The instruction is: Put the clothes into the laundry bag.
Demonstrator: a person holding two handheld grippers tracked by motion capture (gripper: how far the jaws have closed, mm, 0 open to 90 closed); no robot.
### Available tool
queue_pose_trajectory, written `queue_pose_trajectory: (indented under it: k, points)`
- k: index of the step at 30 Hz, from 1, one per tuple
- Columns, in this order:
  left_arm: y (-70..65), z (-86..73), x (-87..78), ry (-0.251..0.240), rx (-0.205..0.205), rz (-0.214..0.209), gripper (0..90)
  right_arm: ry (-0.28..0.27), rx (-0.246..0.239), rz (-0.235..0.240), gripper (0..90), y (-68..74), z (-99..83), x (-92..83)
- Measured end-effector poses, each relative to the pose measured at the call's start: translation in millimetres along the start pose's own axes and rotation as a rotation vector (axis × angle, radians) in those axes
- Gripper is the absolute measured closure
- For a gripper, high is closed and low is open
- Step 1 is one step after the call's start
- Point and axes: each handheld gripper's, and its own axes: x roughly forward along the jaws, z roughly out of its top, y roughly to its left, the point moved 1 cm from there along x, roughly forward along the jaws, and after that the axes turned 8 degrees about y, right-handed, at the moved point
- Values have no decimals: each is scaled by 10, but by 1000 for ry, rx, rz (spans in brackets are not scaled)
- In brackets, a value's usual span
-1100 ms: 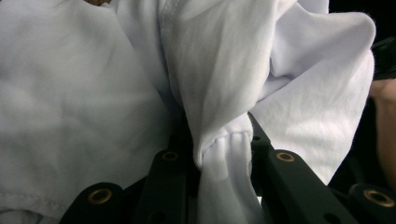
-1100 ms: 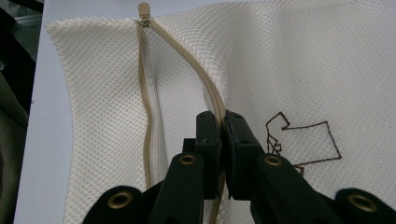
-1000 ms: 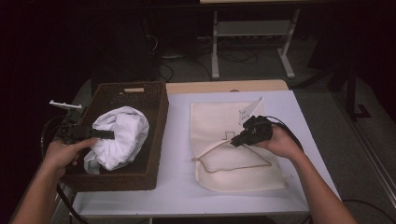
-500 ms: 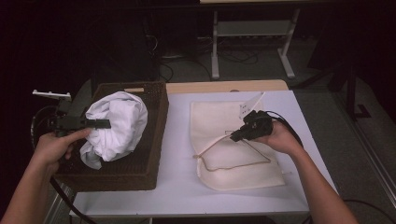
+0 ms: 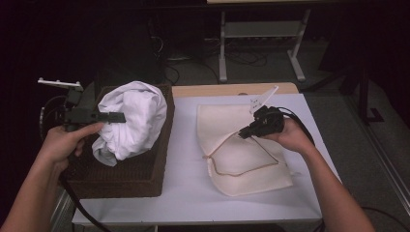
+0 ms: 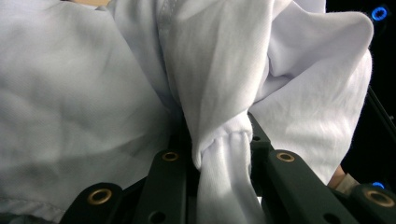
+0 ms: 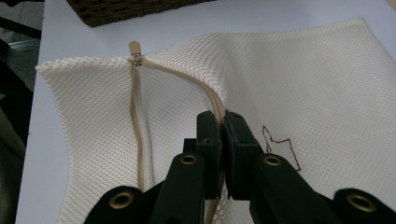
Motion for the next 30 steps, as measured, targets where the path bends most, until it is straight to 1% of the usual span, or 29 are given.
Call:
queue_pose_trajectory:
  k: [5,6,10,11,12,15,19,22,25,28,30]
  points:
    - [-196,110,206,31,47,-35,754,5,13,-6,851,-57,56,-37]
    - [-230,132,253,40,55,-41,754,5,9,-10,850,-68,76,-45]
    - [-377,224,449,83,93,-51,754,12,10,-14,850,-101,161,-76]
    - [-451,266,542,98,108,-64,754,11,7,-16,850,-117,205,-90]
    - [-451,266,542,98,108,-64,754,11,7,-16,850,-117,205,-90]
    - [-550,323,670,122,135,-79,754,14,4,-19,851,-158,282,-108]
    - [-646,376,839,142,155,-92,754,22,4,-22,851,-191,320,-112]
    - [-706,388,995,168,168,-115,754,23,11,-16,850,-220,319,-94]
    - [-774,377,1171,206,189,-134,754,30,24,-16,850,-237,295,-61]
    - [-842,343,1339,243,208,-152,754,29,19,-15,849,-227,291,-51]
    - [-892,292,1484,271,221,-182,754,33,22,-14,848,-215,290,-35]
